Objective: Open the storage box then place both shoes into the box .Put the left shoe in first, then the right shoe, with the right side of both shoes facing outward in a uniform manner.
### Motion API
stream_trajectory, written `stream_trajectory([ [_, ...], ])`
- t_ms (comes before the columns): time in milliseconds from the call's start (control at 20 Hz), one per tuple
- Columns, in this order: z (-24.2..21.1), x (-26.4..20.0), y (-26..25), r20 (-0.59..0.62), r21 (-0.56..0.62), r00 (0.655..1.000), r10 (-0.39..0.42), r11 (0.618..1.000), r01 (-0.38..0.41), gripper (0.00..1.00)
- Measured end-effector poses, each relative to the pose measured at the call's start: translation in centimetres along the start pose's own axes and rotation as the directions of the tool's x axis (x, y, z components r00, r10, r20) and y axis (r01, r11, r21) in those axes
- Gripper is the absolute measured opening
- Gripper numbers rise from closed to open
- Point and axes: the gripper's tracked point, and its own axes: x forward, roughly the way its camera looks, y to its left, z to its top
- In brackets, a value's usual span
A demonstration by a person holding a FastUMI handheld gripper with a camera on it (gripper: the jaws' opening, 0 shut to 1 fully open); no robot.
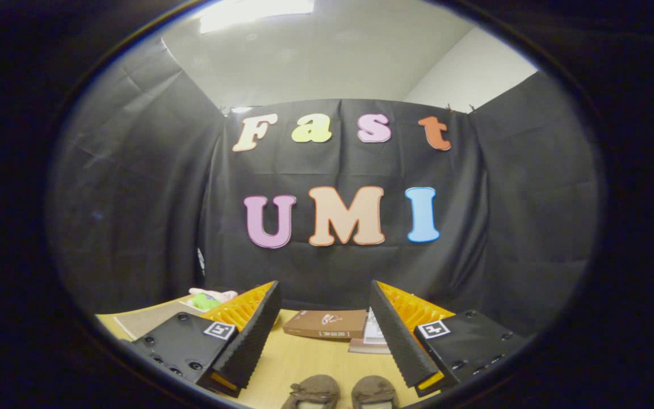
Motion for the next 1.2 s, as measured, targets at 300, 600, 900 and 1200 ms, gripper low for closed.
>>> stream_trajectory([
  [300,-2.3,-0.5,5.9,-0.064,0.078,0.982,0.175,0.982,-0.17,0.99],
  [600,-6.7,-1.4,10.0,-0.191,0.287,0.939,0.288,0.931,-0.227,0.98],
  [900,-11.9,-2.7,12.2,-0.32,0.507,0.881,0.349,0.848,-0.152,0.99],
  [1200,-15.5,-3.8,14.6,-0.382,0.695,0.821,0.424,0.717,-0.047,1.0],
])
